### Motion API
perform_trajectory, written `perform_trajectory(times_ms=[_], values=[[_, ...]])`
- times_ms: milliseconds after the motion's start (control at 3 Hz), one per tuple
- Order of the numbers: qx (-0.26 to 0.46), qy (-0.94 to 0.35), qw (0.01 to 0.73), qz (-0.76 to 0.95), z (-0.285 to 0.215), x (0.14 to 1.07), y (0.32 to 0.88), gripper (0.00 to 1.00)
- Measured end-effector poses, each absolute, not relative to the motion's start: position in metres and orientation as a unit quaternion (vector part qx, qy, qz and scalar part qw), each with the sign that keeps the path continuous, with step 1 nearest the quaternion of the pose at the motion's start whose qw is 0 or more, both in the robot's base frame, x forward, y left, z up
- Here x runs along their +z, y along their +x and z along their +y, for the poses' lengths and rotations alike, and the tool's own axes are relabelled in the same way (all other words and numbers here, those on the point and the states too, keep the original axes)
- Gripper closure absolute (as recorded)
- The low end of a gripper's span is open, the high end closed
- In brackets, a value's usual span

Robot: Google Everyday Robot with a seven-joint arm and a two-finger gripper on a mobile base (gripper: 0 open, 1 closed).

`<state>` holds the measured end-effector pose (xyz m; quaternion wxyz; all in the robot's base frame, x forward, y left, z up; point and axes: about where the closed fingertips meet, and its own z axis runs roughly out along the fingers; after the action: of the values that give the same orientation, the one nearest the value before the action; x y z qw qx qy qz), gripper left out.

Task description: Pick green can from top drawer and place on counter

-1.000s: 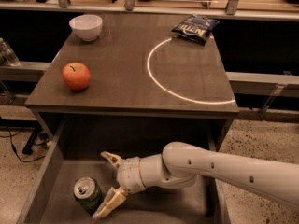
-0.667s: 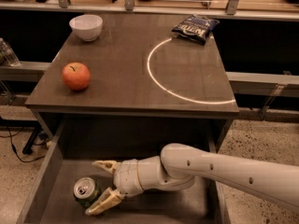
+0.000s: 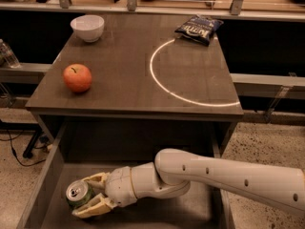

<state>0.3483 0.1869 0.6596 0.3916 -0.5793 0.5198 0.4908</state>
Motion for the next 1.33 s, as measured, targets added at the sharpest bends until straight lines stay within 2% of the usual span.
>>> perform_trajectory(times_ms=[333,667,1333], values=[[0.498,-0.570,0.391,0.524,0.187,0.665,0.344,0.97],[0.475,-0.563,0.415,0.534,0.156,0.691,0.359,1.00],[0.325,-0.551,0.498,0.585,0.017,0.810,0.406,1.00]])
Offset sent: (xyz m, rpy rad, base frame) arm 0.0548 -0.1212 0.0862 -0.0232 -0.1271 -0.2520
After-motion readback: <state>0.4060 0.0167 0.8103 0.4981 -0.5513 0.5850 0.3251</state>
